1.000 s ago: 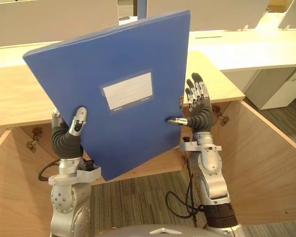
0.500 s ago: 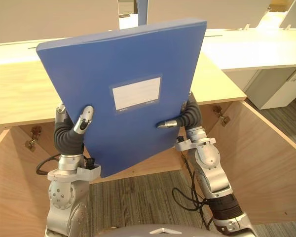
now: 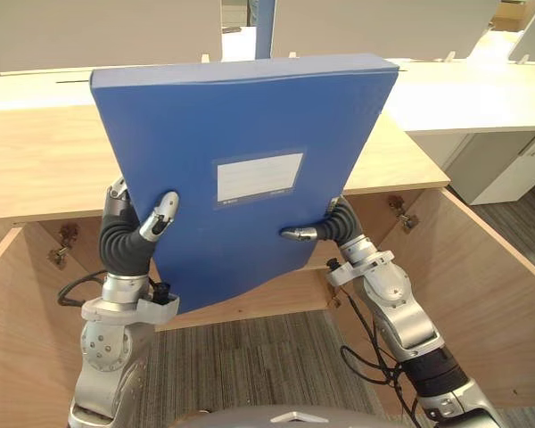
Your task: Walk over to the cabinet, pick up the folder, carry it to the office cabinet, place the folder inside the office cabinet, then close the office cabinet door
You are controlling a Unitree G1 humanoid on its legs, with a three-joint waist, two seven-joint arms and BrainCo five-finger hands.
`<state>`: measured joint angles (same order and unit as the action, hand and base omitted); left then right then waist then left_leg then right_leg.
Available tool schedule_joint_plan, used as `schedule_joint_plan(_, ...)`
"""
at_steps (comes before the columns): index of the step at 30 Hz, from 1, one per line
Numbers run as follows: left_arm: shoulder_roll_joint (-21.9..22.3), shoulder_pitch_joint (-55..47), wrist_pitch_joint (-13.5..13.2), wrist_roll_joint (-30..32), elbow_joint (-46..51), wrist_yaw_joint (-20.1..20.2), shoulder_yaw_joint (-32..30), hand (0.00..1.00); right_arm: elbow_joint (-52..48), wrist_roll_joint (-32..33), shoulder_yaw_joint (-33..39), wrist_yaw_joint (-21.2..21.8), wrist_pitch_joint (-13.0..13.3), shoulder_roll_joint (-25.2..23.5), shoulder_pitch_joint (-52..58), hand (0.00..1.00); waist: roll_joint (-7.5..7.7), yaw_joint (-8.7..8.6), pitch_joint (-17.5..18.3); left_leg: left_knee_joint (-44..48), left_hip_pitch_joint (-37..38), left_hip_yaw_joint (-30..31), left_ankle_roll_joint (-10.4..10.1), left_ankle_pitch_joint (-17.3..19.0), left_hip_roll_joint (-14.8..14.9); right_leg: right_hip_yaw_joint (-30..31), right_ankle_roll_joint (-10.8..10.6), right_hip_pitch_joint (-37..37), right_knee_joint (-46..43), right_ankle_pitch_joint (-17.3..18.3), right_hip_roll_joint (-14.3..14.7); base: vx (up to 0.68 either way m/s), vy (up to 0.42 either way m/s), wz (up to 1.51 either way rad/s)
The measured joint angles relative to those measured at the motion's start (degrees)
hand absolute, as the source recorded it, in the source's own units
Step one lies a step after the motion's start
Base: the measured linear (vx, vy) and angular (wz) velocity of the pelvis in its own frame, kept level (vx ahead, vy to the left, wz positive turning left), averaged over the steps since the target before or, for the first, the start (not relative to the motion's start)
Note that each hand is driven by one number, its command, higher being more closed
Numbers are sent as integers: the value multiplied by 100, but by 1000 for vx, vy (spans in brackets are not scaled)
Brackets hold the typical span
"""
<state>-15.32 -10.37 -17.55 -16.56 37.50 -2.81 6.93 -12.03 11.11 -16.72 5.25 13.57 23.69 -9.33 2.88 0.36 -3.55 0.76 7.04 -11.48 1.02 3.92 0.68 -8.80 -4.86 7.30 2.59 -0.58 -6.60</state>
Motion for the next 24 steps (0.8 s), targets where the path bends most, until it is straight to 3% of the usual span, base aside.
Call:
schedule_joint_plan(10, 81, 0, 0, 254, -56, -77, -4, 100, 191, -132, 38, -50, 25, -266, 2, 100, 3, -8, 9, -1, -17, 0, 14, -25, -1, 6, 10, -35, -27, -8, -1, 0, 0, 0)
schedule_joint_plan(11, 87, 0, 0, 275, -61, -84, -6, 0, 204, -198, 126, -56, 23, -325, 2, 100, 3, -8, 9, -6, -18, -1, 26, -38, -3, 7, 12, -38, -28, -13, -1, 0, 0, 0)
schedule_joint_plan(24, 320, 2, -12, 447, -277, -298, -79, 0, 129, -889, 492, -302, 63, -1071, 98, 100, 7, -40, 148, -114, 17, -61, 15, -127, -10, 67, 9, -121, -28, -66, 4, -9, -5, -1)
